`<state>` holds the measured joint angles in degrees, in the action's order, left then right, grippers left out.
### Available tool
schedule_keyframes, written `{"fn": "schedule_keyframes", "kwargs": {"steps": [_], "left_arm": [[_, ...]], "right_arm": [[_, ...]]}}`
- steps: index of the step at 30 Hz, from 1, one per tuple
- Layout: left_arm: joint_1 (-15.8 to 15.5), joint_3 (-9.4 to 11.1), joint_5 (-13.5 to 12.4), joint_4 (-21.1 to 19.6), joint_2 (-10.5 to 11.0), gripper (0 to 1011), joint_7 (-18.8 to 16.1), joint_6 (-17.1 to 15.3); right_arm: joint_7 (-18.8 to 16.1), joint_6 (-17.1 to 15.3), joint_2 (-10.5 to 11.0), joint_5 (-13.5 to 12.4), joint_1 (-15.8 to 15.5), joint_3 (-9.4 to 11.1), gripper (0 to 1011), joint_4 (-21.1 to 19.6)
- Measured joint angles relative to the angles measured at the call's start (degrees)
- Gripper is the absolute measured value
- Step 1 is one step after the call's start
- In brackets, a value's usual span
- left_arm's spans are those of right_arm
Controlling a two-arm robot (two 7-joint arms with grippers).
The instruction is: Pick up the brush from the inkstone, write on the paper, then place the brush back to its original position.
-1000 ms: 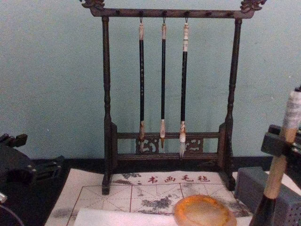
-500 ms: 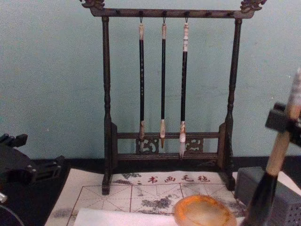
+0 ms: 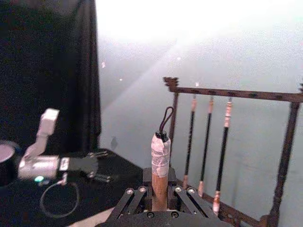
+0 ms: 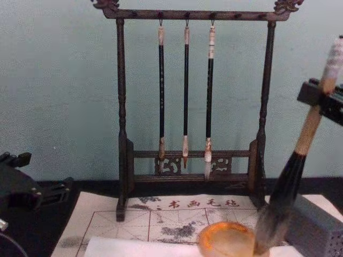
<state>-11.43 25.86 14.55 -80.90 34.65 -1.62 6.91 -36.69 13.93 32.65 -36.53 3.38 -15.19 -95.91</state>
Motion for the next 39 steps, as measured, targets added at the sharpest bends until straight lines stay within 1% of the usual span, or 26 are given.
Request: {"fn": "schedule_keyframes", "kwargs": {"steps": [2,3,5,8,9,11,12,16,18,20,21,22,24,27,28,31,32,35,39], "left_arm": [[0.0,0.0,0.0,0.0,0.0,1001,0.0,0.0],[0.0,0.0,0.0,0.0,0.0,1001,0.0,0.0],[0.0,0.0,0.0,0.0,0.0,1001,0.0,0.0],[0.0,0.0,0.0,0.0,0.0,1001,0.0,0.0],[0.0,0.0,0.0,0.0,0.0,1001,0.0,0.0],[0.0,0.0,0.0,0.0,0.0,1001,0.0,0.0],[0.0,0.0,0.0,0.0,0.0,1001,0.0,0.0],[0.0,0.0,0.0,0.0,0.0,1001,0.0,0.0],[0.0,0.0,0.0,0.0,0.0,1001,0.0,0.0],[0.0,0.0,0.0,0.0,0.0,1001,0.0,0.0],[0.0,0.0,0.0,0.0,0.0,1001,0.0,0.0],[0.0,0.0,0.0,0.0,0.0,1001,0.0,0.0],[0.0,0.0,0.0,0.0,0.0,1001,0.0,0.0],[0.0,0.0,0.0,0.0,0.0,1001,0.0,0.0],[0.0,0.0,0.0,0.0,0.0,1001,0.0,0.0],[0.0,0.0,0.0,0.0,0.0,1001,0.0,0.0],[0.0,0.0,0.0,0.0,0.0,1001,0.0,0.0],[0.0,0.0,0.0,0.0,0.0,1001,0.0,0.0],[0.0,0.0,0.0,0.0,0.0,1001,0.0,0.0]], "right_arm": [[0.7,-0.9,-0.9,-0.7,1.1,0.0,198,0.9],[0.7,-0.9,-0.9,-0.7,1.1,0.0,198,0.9],[1.4,-2.2,-1.8,-1.4,2.3,-0.1,198,2.0],[2.5,-4.2,-2.9,-2.7,3.8,-0.2,198,3.5],[3.1,-5.5,-3.5,-3.5,4.6,-0.3,198,4.5],[3.9,-6.8,-4.1,-4.4,5.5,-0.4,198,5.3],[4.7,-8.2,-4.7,-5.3,6.3,-0.4,198,6.3],[6.3,-10.4,-5.9,-6.8,7.8,-0.5,198,8.1],[8.3,-12.6,-7.1,-8.5,9.5,-0.4,198,10.0],[9.4,-13.8,-7.8,-9.6,10.4,-0.3,198,11.0],[10.4,-15.0,-8.4,-10.6,11.2,-0.2,198,11.9],[10.4,-15.0,-8.4,-10.6,11.2,-0.2,198,11.9],[12.0,-17.0,-9.4,-12.7,12.6,-0.1,198,13.5],[13.2,-18.6,-10.1,-14.3,13.6,0.0,198,14.7],[14.0,-19.9,-10.5,-15.6,14.3,0.1,198,15.5],[15.1,-21.5,-11.1,-17.1,15.1,0.3,198,16.5],[15.9,-22.4,-11.5,-18.2,15.5,0.4,198,17.1],[17.3,-24.0,-12.1,-20.1,16.2,0.6,198,18.3],[19.5,-25.6,-12.9,-22.1,16.9,0.8,198,19.5]]}}
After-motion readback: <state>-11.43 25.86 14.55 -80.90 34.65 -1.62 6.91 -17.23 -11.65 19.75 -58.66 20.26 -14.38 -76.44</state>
